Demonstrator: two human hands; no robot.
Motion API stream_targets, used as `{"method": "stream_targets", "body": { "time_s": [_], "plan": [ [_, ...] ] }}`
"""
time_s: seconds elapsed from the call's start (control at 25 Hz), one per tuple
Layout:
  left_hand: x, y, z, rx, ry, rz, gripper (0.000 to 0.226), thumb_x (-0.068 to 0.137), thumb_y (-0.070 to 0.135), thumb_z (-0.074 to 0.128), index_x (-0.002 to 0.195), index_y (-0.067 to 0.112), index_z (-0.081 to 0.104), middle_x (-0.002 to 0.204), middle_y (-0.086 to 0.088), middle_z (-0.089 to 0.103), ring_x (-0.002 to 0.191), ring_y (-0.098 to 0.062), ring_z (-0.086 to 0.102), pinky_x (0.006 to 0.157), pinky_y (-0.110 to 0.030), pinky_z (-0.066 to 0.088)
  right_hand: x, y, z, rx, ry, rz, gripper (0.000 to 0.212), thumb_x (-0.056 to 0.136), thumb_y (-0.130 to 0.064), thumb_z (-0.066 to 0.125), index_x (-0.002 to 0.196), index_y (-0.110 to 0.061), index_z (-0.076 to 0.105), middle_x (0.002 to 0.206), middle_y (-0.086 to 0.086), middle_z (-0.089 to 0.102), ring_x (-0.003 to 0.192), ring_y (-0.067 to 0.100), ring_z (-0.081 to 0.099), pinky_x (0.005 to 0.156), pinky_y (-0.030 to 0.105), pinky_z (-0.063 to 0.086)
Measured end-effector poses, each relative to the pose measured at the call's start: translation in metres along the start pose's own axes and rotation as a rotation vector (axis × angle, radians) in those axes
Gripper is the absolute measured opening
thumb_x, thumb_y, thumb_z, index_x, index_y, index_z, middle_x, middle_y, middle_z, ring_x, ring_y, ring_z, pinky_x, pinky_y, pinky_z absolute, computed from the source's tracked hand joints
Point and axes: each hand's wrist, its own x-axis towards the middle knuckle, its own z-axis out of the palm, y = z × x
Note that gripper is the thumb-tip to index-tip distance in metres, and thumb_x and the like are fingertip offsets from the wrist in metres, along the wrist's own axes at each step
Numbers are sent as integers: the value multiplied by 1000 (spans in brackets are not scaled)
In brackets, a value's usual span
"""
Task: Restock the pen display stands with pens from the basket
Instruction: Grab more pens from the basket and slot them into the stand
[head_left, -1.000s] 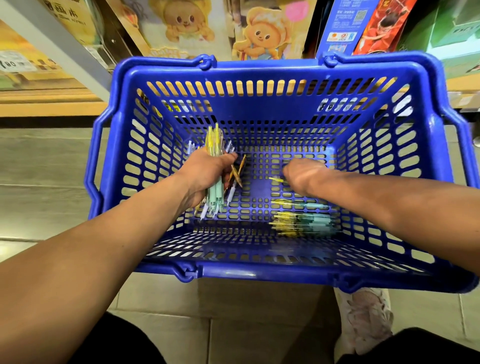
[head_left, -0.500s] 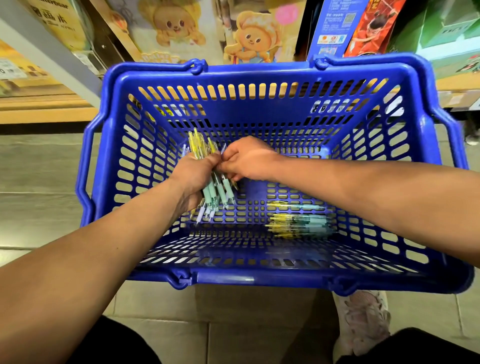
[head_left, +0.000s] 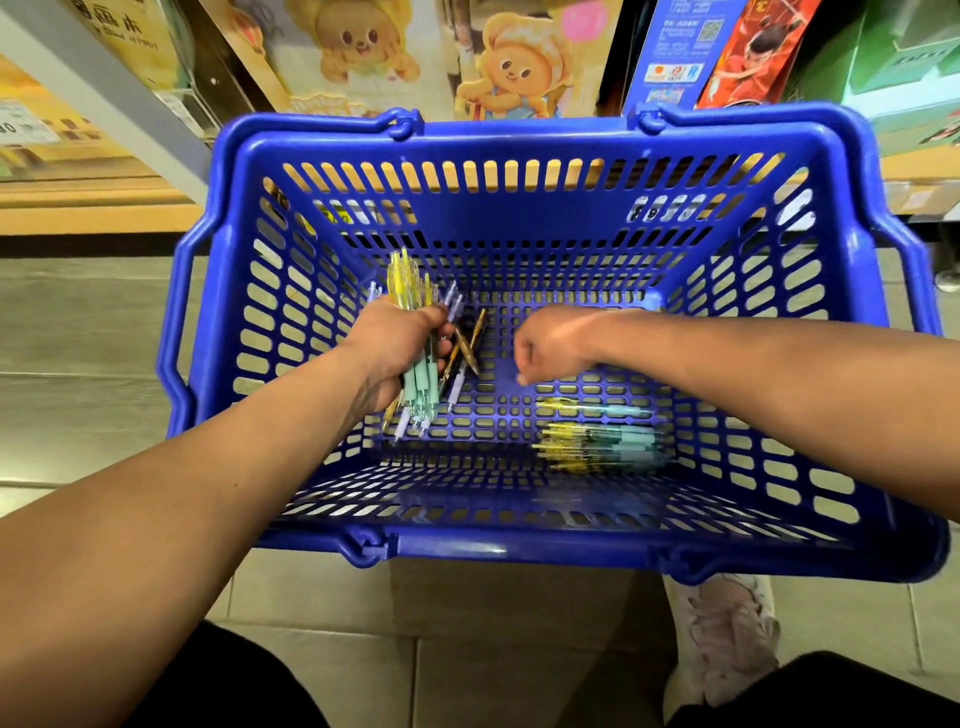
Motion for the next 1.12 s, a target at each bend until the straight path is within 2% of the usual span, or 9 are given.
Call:
{"method": "stream_targets", "body": {
  "time_s": [0.12, 0.28, 0.4, 0.48, 0.64, 0.76, 0.88, 1.0, 1.12],
  "plan": [
    [2, 0, -3, 6, -21, -5, 28, 96, 16, 67, 115, -5, 62, 77, -5, 62, 58, -12, 57, 59, -29, 52, -2, 10, 14, -356, -116, 71, 22, 97, -30, 66, 112, -14, 70, 110, 4, 70, 101, 24, 68, 89, 40, 59],
    [4, 0, -1, 40, -27, 7, 31, 93, 17, 73, 114, -2, 62, 73, -2, 61, 58, -13, 54, 64, -32, 50, -9, 13, 30, -514, -109, 78, 20, 94, -12, 68, 80, -4, 56, 80, 4, 53, 61, 16, 53, 64, 31, 60],
    [2, 0, -1, 21, -54, -2, 10, 97, 11, 64, 100, 2, 62, 71, -4, 60, 54, -12, 58, 52, -26, 51, -11, 12, 40, -597, -124, 73, 13, 91, 8, 55, 98, -3, 56, 72, 7, 45, 55, 16, 46, 60, 30, 57],
    [0, 0, -1, -32, -60, -11, 7, 99, 7, 59, 99, 0, 62, 74, -8, 67, 60, -15, 66, 56, -27, 57, -12, 9, 35, -577, -136, 81, 8, 93, 2, 55, 86, -3, 54, 73, 5, 48, 56, 16, 49, 61, 28, 57],
    [1, 0, -1, -112, -35, -8, 26, 98, 4, 59, 121, -6, 55, 107, -20, 75, 87, -27, 74, 74, -39, 63, -6, 10, -4, -105, 22, 10, 14, 96, -29, 64, 93, -16, 68, 91, 1, 70, 86, 20, 69, 76, 32, 57],
    [1, -2, 0, -86, -17, -5, 33, 97, 6, 61, 126, -6, 54, 117, -22, 72, 101, -32, 74, 81, -46, 62, -7, 2, -36, 364, 60, -103, 19, 91, -39, 71, 90, -20, 73, 84, -4, 77, 84, 10, 75, 66, 20, 54],
    [1, -2, 0, -142, -34, -21, 24, 98, 10, 60, 116, -7, 62, 106, -20, 74, 88, -27, 77, 73, -45, 64, -5, -16, -46, 816, 36, -150, 19, 89, -29, 76, 98, -13, 75, 88, 2, 79, 86, 12, 76, 74, 21, 60],
    [-2, 0, 1, -147, -87, -37, 26, 100, 15, 58, 117, -4, 62, 83, -13, 73, 67, -21, 74, 59, -38, 62, 5, -33, -36, 949, 110, -121, 20, 90, -19, 75, 104, -5, 72, 90, 10, 78, 84, 15, 77, 75, 24, 62],
    [-1, -1, -1, -98, -63, -33, 32, 101, 16, 58, 126, -5, 59, 86, -13, 72, 66, -20, 72, 59, -36, 61, 7, -35, -27, 1016, 94, -150, 20, 95, -8, 68, 114, -3, 68, 99, 13, 76, 88, 13, 76, 76, 21, 61]
  ]
}}
